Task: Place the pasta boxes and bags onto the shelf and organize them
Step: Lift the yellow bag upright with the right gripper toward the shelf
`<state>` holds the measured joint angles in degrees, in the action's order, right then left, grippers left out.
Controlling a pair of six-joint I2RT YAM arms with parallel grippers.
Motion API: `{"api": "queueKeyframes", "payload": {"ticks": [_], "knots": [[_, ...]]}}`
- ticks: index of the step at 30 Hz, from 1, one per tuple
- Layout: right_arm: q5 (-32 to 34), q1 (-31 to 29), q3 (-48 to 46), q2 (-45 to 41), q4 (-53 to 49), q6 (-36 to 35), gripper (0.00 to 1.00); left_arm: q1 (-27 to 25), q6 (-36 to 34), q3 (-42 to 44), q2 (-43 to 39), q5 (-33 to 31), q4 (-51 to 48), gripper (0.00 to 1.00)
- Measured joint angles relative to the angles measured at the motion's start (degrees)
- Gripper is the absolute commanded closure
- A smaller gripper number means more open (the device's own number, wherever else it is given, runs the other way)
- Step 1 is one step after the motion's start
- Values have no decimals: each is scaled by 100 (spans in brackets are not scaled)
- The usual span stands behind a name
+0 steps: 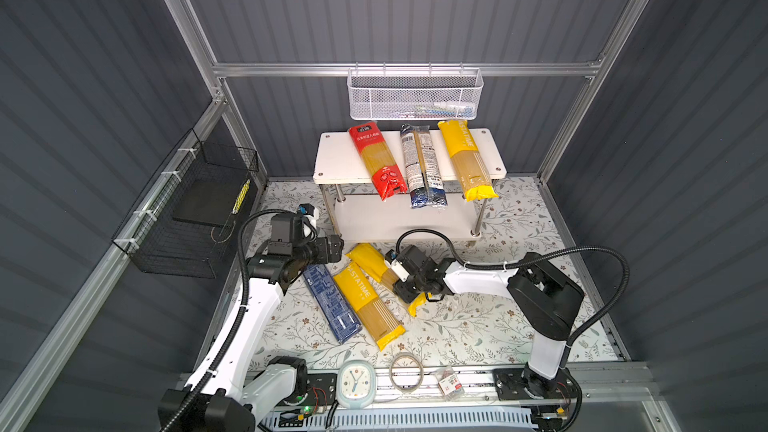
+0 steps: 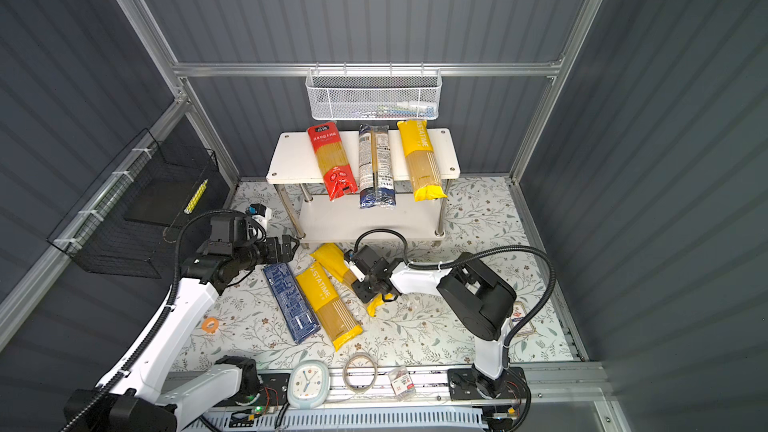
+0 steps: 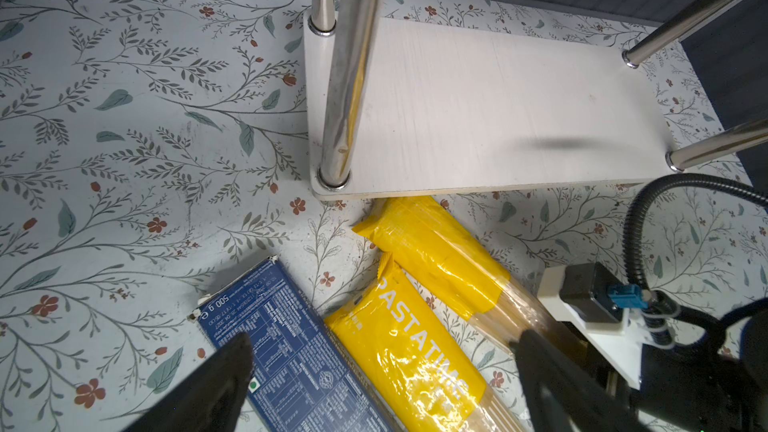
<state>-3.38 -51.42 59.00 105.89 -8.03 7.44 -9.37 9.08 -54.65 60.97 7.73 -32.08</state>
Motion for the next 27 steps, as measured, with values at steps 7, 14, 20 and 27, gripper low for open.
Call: {"api": "queueKeyframes", "payload": {"ticks": [7, 14, 20, 27], "knots": [[-52, 0, -306, -363, -225, 120, 67, 0, 0, 0, 0, 0, 0, 0], [-55, -2, -682, -975, -857, 262, 77, 0, 0, 0, 0, 0, 0, 0], [-44, -15, -960, -1574, -1394, 463, 84, 0, 0, 0, 0, 0, 0, 0], [22, 9, -1204, -2140, -1751, 774, 91, 0, 0, 0, -33, 0, 0, 0]]}}
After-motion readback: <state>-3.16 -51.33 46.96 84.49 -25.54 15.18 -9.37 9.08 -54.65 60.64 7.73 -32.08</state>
